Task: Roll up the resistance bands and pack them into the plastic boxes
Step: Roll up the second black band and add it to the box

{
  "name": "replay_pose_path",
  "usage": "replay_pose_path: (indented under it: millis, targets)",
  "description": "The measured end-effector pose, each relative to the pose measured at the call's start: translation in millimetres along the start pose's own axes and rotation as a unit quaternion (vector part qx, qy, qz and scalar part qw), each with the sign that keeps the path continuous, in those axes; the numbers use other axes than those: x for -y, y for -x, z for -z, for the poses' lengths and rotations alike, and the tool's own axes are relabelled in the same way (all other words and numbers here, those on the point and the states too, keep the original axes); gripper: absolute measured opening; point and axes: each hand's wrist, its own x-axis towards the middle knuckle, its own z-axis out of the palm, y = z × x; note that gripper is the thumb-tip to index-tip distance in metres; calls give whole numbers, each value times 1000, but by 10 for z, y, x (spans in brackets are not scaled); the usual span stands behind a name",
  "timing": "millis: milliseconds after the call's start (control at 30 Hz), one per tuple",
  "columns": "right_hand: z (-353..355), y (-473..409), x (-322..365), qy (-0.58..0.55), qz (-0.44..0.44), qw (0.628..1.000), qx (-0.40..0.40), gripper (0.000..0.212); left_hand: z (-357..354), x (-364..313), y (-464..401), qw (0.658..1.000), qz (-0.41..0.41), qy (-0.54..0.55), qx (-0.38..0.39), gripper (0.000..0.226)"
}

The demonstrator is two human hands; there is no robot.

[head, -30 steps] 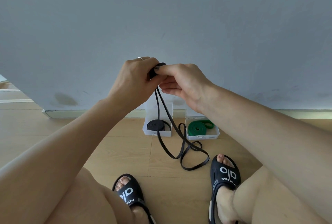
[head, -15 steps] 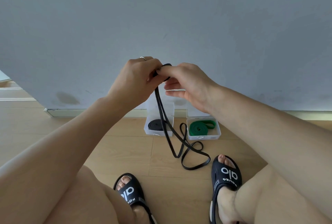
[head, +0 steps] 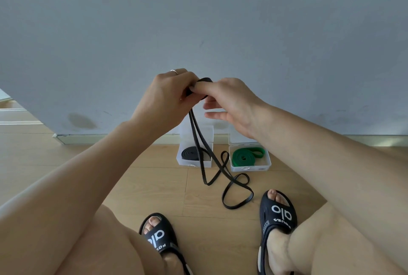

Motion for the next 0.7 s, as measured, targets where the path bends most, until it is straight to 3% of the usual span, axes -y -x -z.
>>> replay_pose_path:
  millis: [133, 300, 533, 700]
  targets:
    - [7, -31, -8, -21, 31, 998, -45, 43, 0, -41, 6, 999, 18, 29, -33, 5]
    - [17, 3, 15, -126, -20, 992, 19, 30, 1, 10, 22, 997, 52, 49, -21, 11]
    - [-16, -56, -18, 15, 29, 998, -53, 37, -5, 0, -8, 1000, 18, 8, -12, 16]
    - [7, 45, 51, -107, -33, 994, 9, 28, 15, -19, 21, 996, 75, 53, -22, 10]
